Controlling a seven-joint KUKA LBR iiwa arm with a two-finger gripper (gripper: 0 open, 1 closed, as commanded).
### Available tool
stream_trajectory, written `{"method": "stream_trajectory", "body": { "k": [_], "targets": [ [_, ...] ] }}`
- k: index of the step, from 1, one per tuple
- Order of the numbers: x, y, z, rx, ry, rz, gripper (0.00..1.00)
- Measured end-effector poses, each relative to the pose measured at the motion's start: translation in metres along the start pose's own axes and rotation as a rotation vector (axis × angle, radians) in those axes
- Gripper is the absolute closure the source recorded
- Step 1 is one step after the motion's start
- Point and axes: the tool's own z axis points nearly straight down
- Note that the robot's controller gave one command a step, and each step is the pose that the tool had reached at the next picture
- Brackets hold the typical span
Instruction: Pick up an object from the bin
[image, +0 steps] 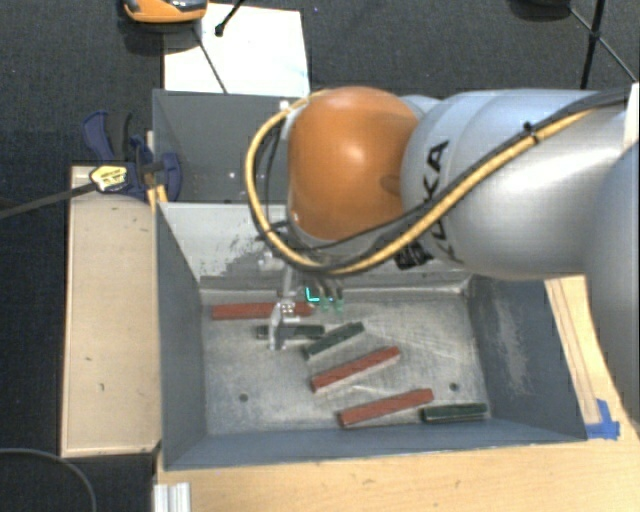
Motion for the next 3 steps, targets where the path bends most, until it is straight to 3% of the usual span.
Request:
{"method": "stream_trajectory", "body": {
  "k": [1, 2, 3],
  "targets": [
    [-0.002, -0.001, -0.005, -0.002, -0.008, 0.005, 0.0],
    [-0.01, -0.041, 0.027, -0.004, -0.012, -0.057, 0.0],
    [0.001, -0.053, 0.085, 0.001, -0.013, -0.036, 0.0]
  ]
}}
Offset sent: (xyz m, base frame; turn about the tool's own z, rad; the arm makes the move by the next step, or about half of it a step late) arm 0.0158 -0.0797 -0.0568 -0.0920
